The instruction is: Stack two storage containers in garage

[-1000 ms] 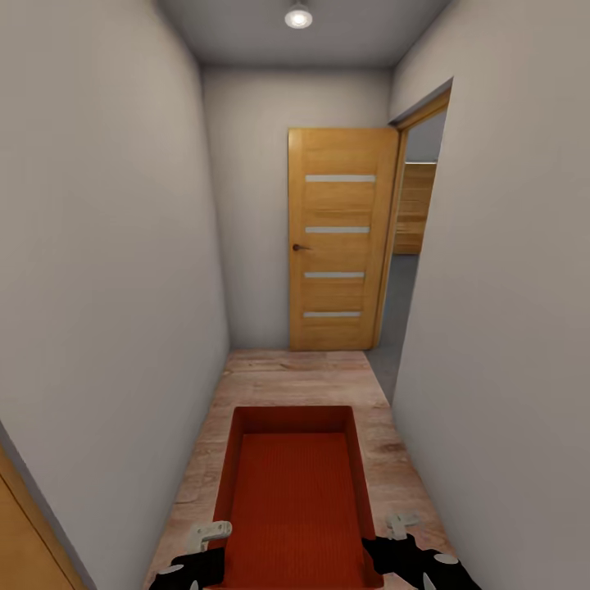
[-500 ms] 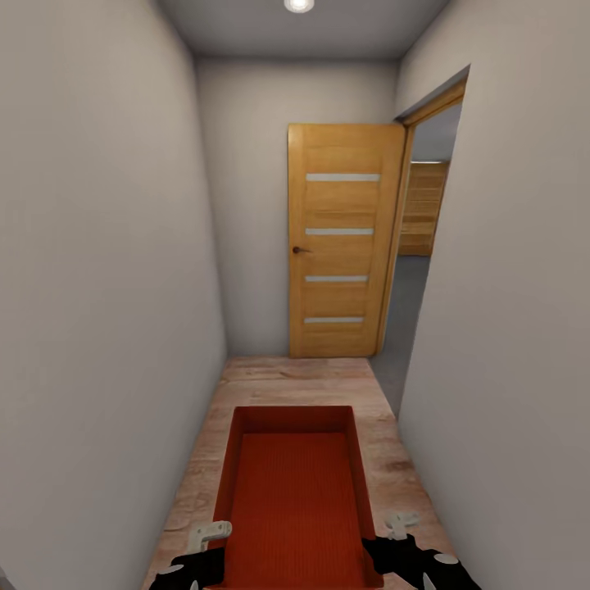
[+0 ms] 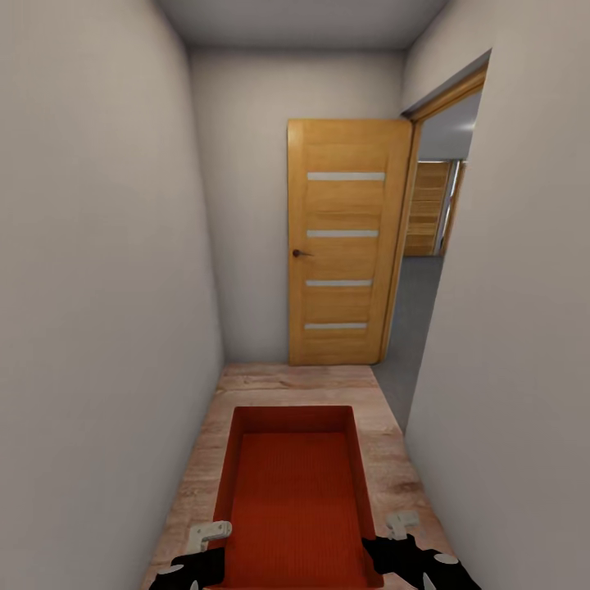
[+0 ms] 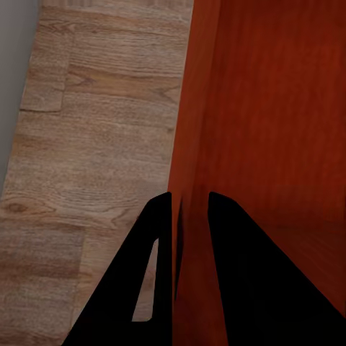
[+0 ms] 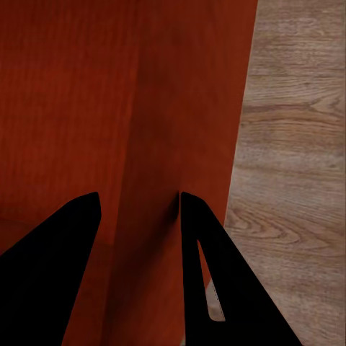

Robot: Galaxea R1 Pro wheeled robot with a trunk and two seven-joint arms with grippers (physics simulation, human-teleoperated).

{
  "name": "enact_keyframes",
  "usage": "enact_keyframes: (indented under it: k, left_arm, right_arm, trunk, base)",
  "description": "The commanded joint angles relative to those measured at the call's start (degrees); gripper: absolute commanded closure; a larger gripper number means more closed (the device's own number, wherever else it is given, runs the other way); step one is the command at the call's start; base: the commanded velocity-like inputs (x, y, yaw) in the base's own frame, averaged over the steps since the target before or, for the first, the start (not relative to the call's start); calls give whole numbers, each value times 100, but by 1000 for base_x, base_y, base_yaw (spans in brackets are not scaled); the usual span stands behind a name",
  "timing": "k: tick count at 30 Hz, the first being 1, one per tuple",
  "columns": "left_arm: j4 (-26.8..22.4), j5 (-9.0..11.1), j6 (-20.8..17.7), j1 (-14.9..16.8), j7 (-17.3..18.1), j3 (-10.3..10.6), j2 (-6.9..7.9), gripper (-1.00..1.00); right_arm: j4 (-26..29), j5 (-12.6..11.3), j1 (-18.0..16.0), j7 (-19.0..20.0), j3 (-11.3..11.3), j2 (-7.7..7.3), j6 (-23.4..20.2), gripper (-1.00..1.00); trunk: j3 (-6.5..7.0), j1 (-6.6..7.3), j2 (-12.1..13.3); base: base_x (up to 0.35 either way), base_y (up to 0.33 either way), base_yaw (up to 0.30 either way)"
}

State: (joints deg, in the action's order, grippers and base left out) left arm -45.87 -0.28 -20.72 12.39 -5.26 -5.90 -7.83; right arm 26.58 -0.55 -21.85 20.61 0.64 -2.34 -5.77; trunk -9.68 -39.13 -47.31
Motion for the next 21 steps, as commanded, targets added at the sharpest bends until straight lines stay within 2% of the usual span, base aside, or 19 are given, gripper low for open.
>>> enact_keyframes:
  k: [1,21]
  left_arm:
    - [-19,-124,192,0,-45,-8,-9,100]
    - [-19,-122,192,0,-45,-8,-9,100]
  right_arm:
    - [-3,-71,-3,127,-36,41,-38,100]
    - [-3,-68,-3,127,-29,41,-38,100]
  trunk:
    - [-9,-5,-7]
    - [-9,-5,-7]
  base:
    - [325,0,0]
    - [325,0,0]
